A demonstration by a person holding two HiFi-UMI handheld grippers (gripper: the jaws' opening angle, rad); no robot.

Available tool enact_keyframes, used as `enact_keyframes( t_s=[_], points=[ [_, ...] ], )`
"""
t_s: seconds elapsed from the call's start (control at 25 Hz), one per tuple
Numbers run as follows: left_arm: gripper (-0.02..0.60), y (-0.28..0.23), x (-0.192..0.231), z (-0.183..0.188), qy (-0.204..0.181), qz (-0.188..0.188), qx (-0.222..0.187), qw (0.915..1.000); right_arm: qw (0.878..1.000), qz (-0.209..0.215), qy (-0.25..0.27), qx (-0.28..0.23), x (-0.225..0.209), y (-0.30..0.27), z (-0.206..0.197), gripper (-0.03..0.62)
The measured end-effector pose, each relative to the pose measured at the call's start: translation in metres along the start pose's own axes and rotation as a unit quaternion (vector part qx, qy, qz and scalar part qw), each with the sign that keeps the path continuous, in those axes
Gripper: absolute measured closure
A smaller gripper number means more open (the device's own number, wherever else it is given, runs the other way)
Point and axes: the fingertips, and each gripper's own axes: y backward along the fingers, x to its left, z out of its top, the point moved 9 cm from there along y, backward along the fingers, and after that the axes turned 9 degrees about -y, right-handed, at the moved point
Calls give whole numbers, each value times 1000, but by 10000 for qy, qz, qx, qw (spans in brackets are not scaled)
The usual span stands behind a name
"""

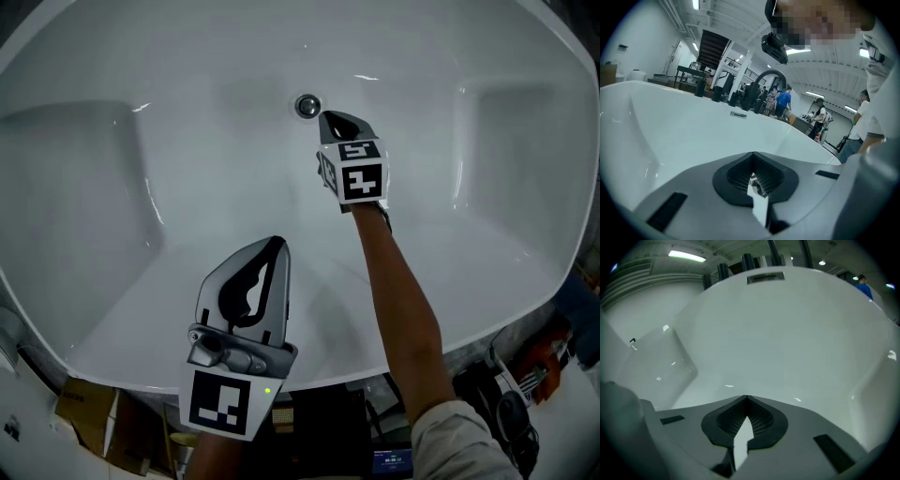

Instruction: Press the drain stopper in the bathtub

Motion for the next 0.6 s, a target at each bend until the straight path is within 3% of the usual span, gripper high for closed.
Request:
enact_keyframes(
  t_s=[0.4, 0.6],
  points=[
    [575, 46, -14, 91, -238, 244, -463, 9983, 9928, 271, 34, -1166, 57, 194, 67, 579],
    [575, 85, -37, 139, -148, 240, -616, 9977, 9855, 410, 139, -1641, 84, 308, 101, 579]
  ],
)
